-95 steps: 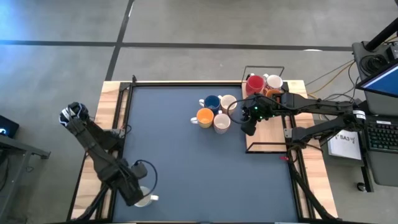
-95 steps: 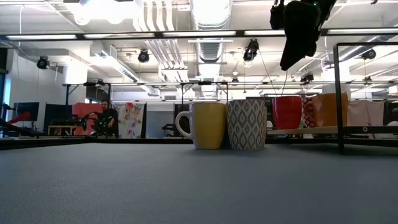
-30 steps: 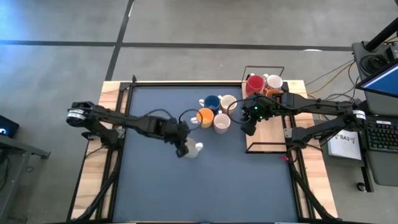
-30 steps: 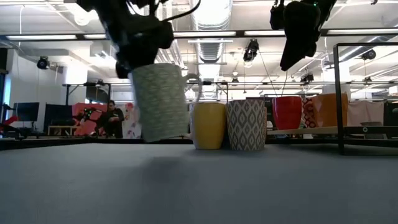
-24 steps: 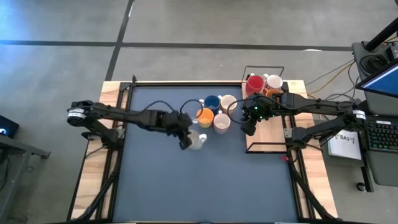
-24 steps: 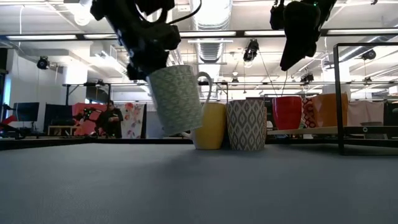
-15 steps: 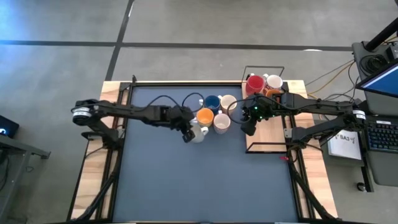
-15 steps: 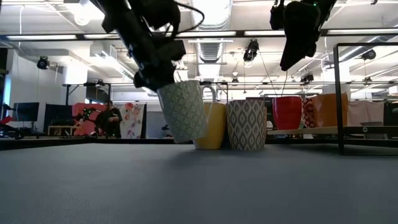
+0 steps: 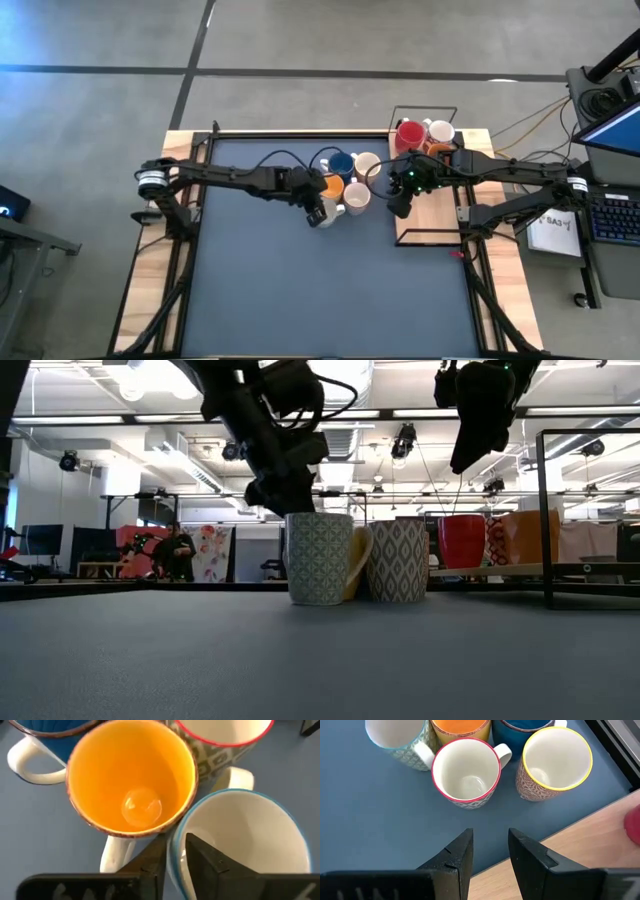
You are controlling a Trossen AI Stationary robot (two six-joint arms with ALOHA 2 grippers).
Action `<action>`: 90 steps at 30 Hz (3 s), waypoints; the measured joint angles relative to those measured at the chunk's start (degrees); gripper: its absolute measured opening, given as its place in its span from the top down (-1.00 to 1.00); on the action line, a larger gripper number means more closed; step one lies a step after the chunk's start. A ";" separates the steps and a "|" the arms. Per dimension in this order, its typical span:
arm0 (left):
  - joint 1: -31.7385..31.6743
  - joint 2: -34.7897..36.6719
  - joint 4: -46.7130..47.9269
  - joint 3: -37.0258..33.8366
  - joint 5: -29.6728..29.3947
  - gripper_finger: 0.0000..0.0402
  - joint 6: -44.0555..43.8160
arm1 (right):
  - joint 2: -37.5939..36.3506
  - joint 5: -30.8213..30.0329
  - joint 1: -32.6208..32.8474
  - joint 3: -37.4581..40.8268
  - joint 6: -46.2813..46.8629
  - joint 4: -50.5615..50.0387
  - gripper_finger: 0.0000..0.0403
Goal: Place coffee mugs
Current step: Move the gray patterned mug to the top middle, then put the orange patterned mug on the shelf
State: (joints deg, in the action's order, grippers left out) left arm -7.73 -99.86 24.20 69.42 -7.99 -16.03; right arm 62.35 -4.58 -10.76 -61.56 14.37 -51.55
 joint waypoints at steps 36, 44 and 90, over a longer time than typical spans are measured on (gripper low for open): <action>-3.02 39.39 1.42 -18.95 -8.51 0.58 0.72 | 0.00 0.00 0.00 0.00 0.02 0.04 0.45; -3.43 44.89 -10.96 -30.89 -9.45 0.58 -2.65 | 0.00 0.00 0.00 0.00 0.00 0.04 0.45; -3.35 48.42 -28.28 -42.19 -10.99 0.58 -0.97 | 12.84 6.54 -22.13 0.00 6.15 7.30 0.45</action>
State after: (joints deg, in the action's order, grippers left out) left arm -11.07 -51.44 -4.08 27.22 -18.98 -16.99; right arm 75.18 1.96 -32.90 -61.56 20.52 -44.25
